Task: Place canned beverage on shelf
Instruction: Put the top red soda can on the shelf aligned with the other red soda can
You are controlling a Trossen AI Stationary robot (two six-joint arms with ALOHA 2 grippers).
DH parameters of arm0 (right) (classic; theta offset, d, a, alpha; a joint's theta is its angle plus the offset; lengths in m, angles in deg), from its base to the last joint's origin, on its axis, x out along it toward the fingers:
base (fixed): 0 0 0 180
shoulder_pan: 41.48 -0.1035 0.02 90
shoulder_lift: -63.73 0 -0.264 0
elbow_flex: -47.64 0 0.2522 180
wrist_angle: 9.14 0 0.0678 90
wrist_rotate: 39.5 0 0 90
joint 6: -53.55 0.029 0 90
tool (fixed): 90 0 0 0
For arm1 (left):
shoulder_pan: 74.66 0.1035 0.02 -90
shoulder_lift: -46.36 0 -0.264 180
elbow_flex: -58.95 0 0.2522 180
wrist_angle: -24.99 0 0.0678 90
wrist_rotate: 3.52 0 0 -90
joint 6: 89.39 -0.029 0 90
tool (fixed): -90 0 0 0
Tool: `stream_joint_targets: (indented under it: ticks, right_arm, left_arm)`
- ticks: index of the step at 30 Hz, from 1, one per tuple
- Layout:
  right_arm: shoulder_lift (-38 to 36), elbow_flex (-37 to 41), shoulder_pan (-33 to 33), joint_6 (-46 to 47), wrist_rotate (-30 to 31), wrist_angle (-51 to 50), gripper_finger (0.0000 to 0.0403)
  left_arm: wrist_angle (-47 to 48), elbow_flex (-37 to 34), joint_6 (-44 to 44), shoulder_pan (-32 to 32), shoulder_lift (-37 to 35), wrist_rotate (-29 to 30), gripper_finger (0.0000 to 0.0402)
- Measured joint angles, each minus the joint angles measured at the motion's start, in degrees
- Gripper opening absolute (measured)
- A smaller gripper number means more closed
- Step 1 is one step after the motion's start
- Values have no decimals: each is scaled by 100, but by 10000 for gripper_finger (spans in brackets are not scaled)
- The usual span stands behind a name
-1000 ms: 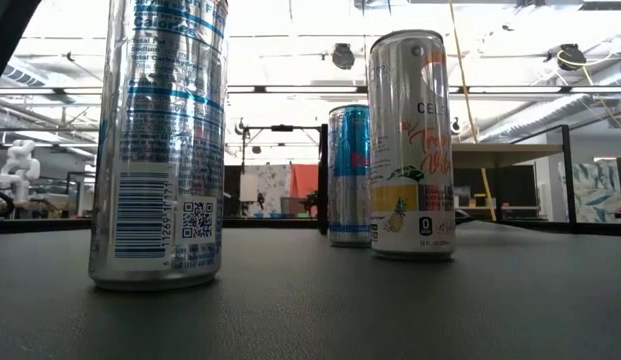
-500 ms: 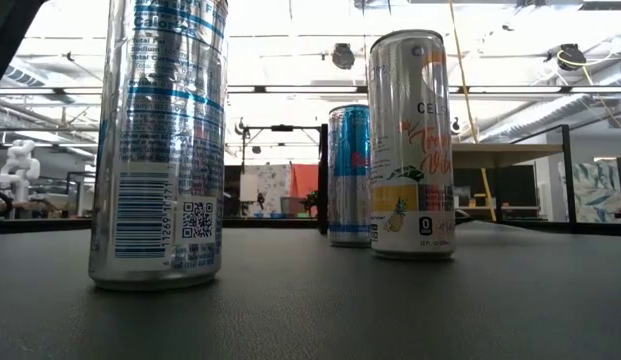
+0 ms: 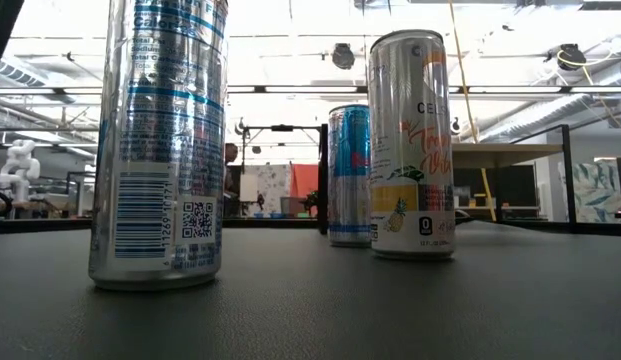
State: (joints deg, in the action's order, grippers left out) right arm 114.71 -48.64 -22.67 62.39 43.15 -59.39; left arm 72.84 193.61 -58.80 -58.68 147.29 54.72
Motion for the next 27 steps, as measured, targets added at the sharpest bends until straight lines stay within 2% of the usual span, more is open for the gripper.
stream_joint_targets:
  ticks: [4, 8, 14, 18, 23, 27]
  right_arm:
    - [-101, 90, 0, -92, 208, -470, 288]
    - [-469, 823, 0, 38, 394, -388, 288]
    - [-1135, 2397, 4, 103, 1190, 972, 288]
    - [-1318, 3086, 4, 137, 1643, 1746, 288]
    - [-1285, 3447, 0, -95, 2317, 2054, 288]
    - [-1270, 3473, 4, -462, 3027, 2209, 288]
  left_arm:
    - [37, 2, 0, -124, -143, 486, 400]
    - [221, 2, 0, -286, -178, 796, 400]
    - [482, 2, 57, -553, -191, 860, 400]
    - [750, 2, 57, -742, -191, 862, 400]
    - [769, 2, 60, -866, -191, 929, 400]
    - [936, 2, 0, -862, -191, 1328, 400]
